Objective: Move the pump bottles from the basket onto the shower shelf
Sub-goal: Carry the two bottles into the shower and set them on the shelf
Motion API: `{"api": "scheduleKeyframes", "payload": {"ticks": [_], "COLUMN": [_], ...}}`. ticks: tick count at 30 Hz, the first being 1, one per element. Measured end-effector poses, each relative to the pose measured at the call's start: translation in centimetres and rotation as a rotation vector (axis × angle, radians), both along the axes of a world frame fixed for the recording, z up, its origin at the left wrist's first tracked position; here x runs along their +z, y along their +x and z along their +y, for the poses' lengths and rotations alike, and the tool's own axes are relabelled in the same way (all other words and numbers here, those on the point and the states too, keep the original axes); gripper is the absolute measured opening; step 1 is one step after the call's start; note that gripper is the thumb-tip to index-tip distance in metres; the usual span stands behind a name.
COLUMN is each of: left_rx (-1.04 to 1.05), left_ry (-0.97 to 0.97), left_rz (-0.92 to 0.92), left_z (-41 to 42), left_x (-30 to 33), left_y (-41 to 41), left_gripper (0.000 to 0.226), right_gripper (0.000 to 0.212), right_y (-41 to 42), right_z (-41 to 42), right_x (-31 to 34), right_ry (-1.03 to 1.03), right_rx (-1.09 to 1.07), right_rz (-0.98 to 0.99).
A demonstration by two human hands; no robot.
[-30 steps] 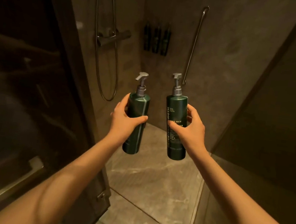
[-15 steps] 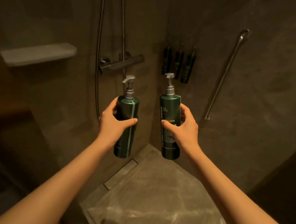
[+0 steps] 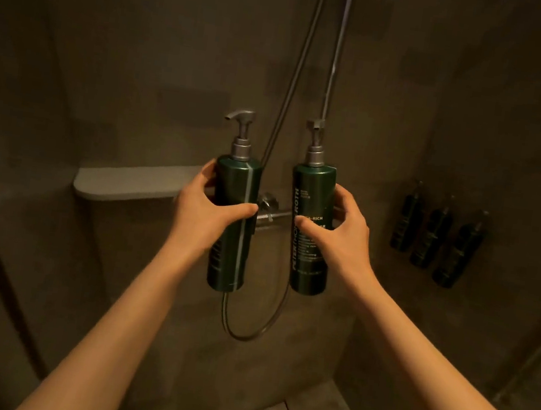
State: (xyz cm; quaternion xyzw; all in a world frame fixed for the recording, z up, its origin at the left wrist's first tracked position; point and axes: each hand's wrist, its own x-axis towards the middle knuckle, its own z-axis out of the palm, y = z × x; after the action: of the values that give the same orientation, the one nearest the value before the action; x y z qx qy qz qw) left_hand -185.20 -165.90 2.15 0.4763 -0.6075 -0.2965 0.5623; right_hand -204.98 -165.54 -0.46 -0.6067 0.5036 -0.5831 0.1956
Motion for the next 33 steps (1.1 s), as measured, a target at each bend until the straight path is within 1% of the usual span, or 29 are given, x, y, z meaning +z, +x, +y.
{"api": "scheduleKeyframes", "payload": {"ticks": [3, 6, 7, 9, 10, 12, 14, 19, 24, 27, 31, 33], "left_rx": [0.093, 0.129, 0.142, 0.188, 0.222, 0.291, 0.353, 0.497, 0.630, 0.695, 0.732, 0.763], "left_ry": [-0.067, -0.159, -0.181, -0.223, -0.241, -0.254, -0.256, -0.236, -0.206, -0.194, -0.227, -0.240], "left_rz": [0.017, 0.067, 0.096, 0.139, 0.143, 0.136, 0.113, 0.092, 0.059, 0.048, 0.063, 0.015], "left_z": [-1.5, -2.6, -3.0, -3.8, -4.4, -5.4, -6.5, -8.6, -10.0, -11.1, -12.0, -12.3], "left_x": [2.5, 5.4, 6.2, 7.6, 8.2, 9.2, 9.8, 9.9, 8.5, 7.3, 6.0, 5.4], "left_y": [1.2, 2.6, 3.1, 4.1, 4.6, 5.3, 6.1, 8.4, 10.5, 11.2, 11.8, 12.0], "left_gripper": [0.079, 0.061, 0.058, 0.059, 0.064, 0.075, 0.079, 0.077, 0.076, 0.077, 0.075, 0.076], "right_gripper": [0.066, 0.065, 0.066, 0.066, 0.067, 0.067, 0.066, 0.066, 0.066, 0.066, 0.069, 0.069], "right_y": [1.1, 3.0, 3.6, 4.9, 5.5, 6.6, 7.8, 11.1, 14.7, 16.3, 17.8, 18.4], "right_z": [-3.8, -7.1, -8.2, -10.2, -11.2, -13.1, -14.8, -18.3, -19.9, -20.9, -22.2, -22.6], "right_x": [2.6, 5.2, 5.8, 6.7, 7.1, 7.7, 8.1, 8.8, 9.1, 9.6, 9.3, 8.7], "right_ry": [-0.061, -0.107, -0.115, -0.130, -0.135, -0.133, -0.145, -0.135, -0.087, -0.068, -0.044, -0.031], "right_rx": [0.121, 0.245, 0.291, 0.362, 0.392, 0.438, 0.471, 0.600, 0.709, 0.746, 0.773, 0.784], "right_rz": [-0.010, -0.032, -0.040, -0.056, -0.066, -0.085, -0.093, -0.098, -0.105, -0.115, -0.105, -0.100]}}
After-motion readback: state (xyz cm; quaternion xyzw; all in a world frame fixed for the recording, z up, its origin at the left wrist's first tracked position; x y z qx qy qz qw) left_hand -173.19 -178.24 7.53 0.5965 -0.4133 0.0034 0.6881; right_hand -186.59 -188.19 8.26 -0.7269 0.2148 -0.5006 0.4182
